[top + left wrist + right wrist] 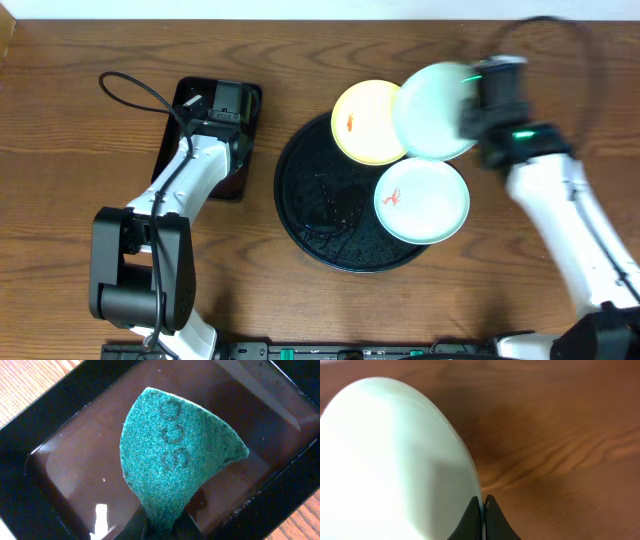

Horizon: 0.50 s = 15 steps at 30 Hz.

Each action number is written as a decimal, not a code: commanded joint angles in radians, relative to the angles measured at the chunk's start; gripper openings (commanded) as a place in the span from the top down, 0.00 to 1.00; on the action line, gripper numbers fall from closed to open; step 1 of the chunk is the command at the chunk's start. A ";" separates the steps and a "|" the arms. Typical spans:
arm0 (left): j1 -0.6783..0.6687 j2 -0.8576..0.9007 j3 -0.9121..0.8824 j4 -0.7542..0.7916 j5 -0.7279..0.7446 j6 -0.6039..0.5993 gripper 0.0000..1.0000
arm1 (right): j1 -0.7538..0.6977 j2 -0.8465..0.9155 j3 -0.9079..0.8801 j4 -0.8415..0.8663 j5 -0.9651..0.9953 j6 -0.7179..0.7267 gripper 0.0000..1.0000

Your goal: Clean dirty plates on tray and stack at the side

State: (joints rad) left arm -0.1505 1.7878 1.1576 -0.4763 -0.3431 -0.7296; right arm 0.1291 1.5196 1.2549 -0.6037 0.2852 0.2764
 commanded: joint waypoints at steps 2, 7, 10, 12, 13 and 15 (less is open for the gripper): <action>0.005 -0.003 -0.004 0.004 -0.025 -0.008 0.89 | -0.272 -0.026 0.002 0.002 -0.462 0.090 0.99; 0.005 -0.003 -0.005 0.005 -0.025 -0.009 0.89 | -0.459 0.012 -0.002 0.010 -0.409 0.090 0.99; 0.005 -0.003 -0.005 0.008 -0.024 -0.009 0.89 | -0.502 0.064 -0.002 0.026 -0.298 0.096 0.99; 0.005 -0.003 -0.005 0.008 -0.024 -0.009 0.89 | -0.512 0.109 -0.002 0.041 -0.268 0.098 0.99; 0.005 -0.003 -0.005 0.008 -0.024 -0.009 0.89 | -0.513 0.129 -0.002 0.048 -0.266 0.098 0.99; 0.005 -0.003 -0.008 0.008 -0.024 -0.008 0.89 | -0.513 0.175 -0.002 0.064 -0.267 0.098 0.99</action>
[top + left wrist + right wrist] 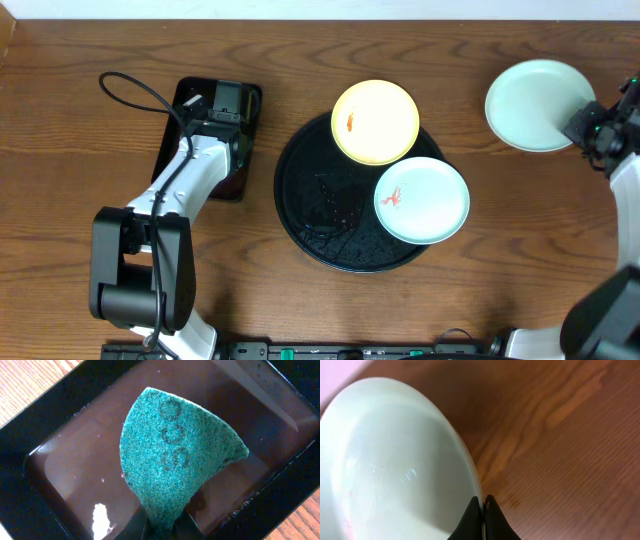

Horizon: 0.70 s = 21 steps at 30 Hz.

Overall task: Clean dirty plates on tray and stack at the side
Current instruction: 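Place the pale green plate on the table right of the round tray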

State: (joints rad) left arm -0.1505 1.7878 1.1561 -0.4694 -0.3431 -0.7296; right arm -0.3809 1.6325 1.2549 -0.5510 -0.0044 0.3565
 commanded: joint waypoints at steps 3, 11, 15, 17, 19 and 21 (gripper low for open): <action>0.005 -0.003 -0.009 0.001 -0.025 -0.009 0.89 | -0.003 0.125 -0.002 0.029 0.025 0.033 0.99; 0.005 -0.003 -0.014 0.012 -0.024 -0.008 0.89 | -0.001 0.213 -0.002 0.046 0.022 0.049 0.50; 0.005 -0.003 -0.016 0.017 -0.024 -0.009 0.89 | 0.004 0.181 0.002 0.047 -0.108 -0.018 0.34; 0.005 -0.003 -0.018 0.023 -0.024 -0.009 0.89 | 0.017 0.148 0.002 0.051 -0.197 -0.017 0.34; 0.005 -0.003 -0.020 0.028 -0.024 -0.009 0.89 | 0.041 0.108 0.002 0.064 -0.291 -0.017 0.34; 0.005 -0.003 -0.020 0.029 -0.024 -0.009 0.89 | 0.091 0.065 0.002 0.089 -0.373 -0.019 0.35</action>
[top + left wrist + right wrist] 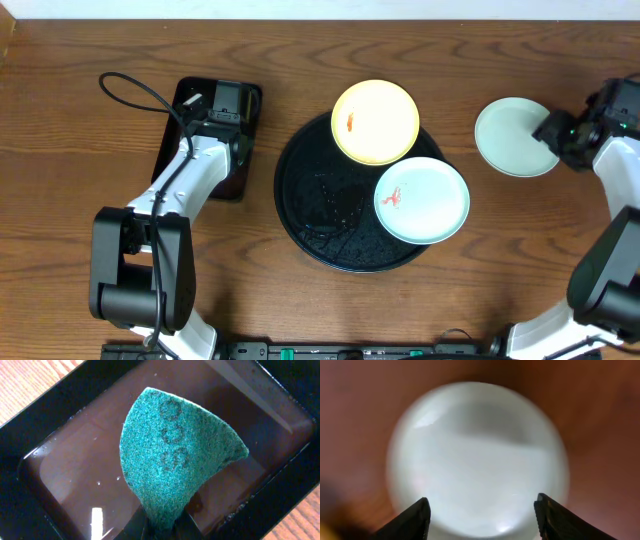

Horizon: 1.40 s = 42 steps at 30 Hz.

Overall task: Clean dirty plates on tray and stack at the side
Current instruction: 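Place the pale green plate on the table right of the round tray, then move the right gripper to the yellow plate and grasp its rim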

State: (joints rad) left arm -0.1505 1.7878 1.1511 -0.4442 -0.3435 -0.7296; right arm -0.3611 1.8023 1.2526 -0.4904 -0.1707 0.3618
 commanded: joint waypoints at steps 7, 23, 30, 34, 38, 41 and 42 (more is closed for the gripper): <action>0.005 -0.003 -0.015 0.005 -0.024 -0.009 0.89 | 0.365 -0.129 0.004 0.052 0.071 -0.071 0.41; 0.005 -0.003 -0.018 0.006 -0.024 -0.008 0.89 | 0.634 0.124 0.003 0.176 0.241 0.035 0.50; 0.005 -0.003 -0.018 0.005 -0.024 -0.009 0.89 | 0.666 0.188 0.004 0.190 0.246 0.076 0.54; 0.005 -0.003 -0.018 0.005 -0.024 -0.008 0.89 | 0.666 0.200 0.004 0.196 0.246 0.079 0.68; 0.005 -0.003 -0.018 0.006 -0.024 -0.009 0.89 | 0.666 0.200 0.004 0.200 0.233 0.079 0.93; 0.005 -0.003 -0.018 0.006 -0.024 -0.008 0.89 | 0.674 0.200 0.004 0.199 0.168 0.074 0.99; 0.005 -0.003 -0.018 0.006 -0.024 -0.008 0.89 | 0.678 0.200 0.004 0.200 0.145 0.069 0.99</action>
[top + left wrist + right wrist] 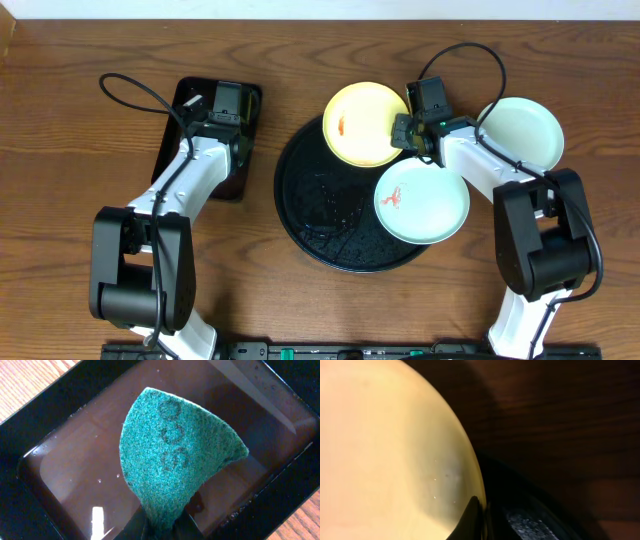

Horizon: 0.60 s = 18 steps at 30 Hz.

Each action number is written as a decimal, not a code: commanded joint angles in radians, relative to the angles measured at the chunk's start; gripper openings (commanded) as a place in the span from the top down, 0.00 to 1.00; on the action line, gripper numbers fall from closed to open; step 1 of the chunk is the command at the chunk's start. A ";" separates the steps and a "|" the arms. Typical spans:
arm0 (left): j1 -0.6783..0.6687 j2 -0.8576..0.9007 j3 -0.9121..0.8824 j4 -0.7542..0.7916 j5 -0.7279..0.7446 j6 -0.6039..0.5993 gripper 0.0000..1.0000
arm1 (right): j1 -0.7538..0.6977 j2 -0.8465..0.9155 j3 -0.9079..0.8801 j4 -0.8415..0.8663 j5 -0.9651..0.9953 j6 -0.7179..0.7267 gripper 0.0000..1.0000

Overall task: Clean dirty plates on tray and stack at the side
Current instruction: 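Move the right gripper to the yellow plate and grasp its rim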

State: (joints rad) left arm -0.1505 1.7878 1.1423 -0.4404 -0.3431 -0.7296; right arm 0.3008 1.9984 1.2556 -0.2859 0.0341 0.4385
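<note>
A yellow plate (364,123) with a red smear lies on the far edge of the round black tray (320,210); my right gripper (403,131) is shut on its right rim, seen close up as the yellow plate (395,450). A pale green plate (422,200) with a red smear sits on the tray's right side. A clean pale green plate (522,133) rests on the table at the right. My left gripper (161,527) is shut on a green scouring pad (175,460) over the black water basin (45,435).
The black basin (250,100) of brown water stands left of the tray, with my left arm stretched over it. A black cable loops at the far left. Bare wooden table lies in front of the tray and around the clean plate.
My right gripper, open over the clean pale green plate at the right, has moved left to the tray and shut on the yellow plate's rim. The left gripper and pad are unchanged.
My right gripper held a pale green plate above the tray's far right, then out at the table's right side. It then stood open with the plate lying on the table. Now it grips the yellow plate. The left gripper held the pad in the basin throughout.
</note>
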 commanded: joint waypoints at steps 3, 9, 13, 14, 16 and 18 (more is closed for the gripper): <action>0.005 -0.003 -0.009 0.003 -0.024 -0.008 0.89 | 0.038 0.003 0.001 -0.006 -0.119 -0.010 0.99; 0.005 -0.003 -0.009 0.002 -0.024 -0.009 0.89 | 0.110 -0.003 0.001 -0.011 -0.240 -0.055 0.99; 0.005 -0.003 -0.009 0.002 -0.024 -0.008 0.89 | 0.154 -0.020 0.001 -0.035 -0.250 -0.054 0.99; 0.005 -0.003 -0.009 0.002 -0.024 -0.009 0.89 | 0.162 -0.026 0.001 -0.044 -0.249 -0.054 0.99; 0.005 -0.003 -0.009 0.002 -0.024 -0.009 0.89 | 0.184 -0.051 0.001 -0.082 -0.249 -0.054 0.99; 0.005 -0.003 -0.009 0.002 -0.024 -0.008 0.89 | 0.199 -0.076 0.001 -0.121 -0.248 -0.055 0.99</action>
State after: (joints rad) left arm -0.1505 1.7878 1.1419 -0.4404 -0.3435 -0.7296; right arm 0.4740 1.9900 1.2556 -0.3721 -0.1970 0.4000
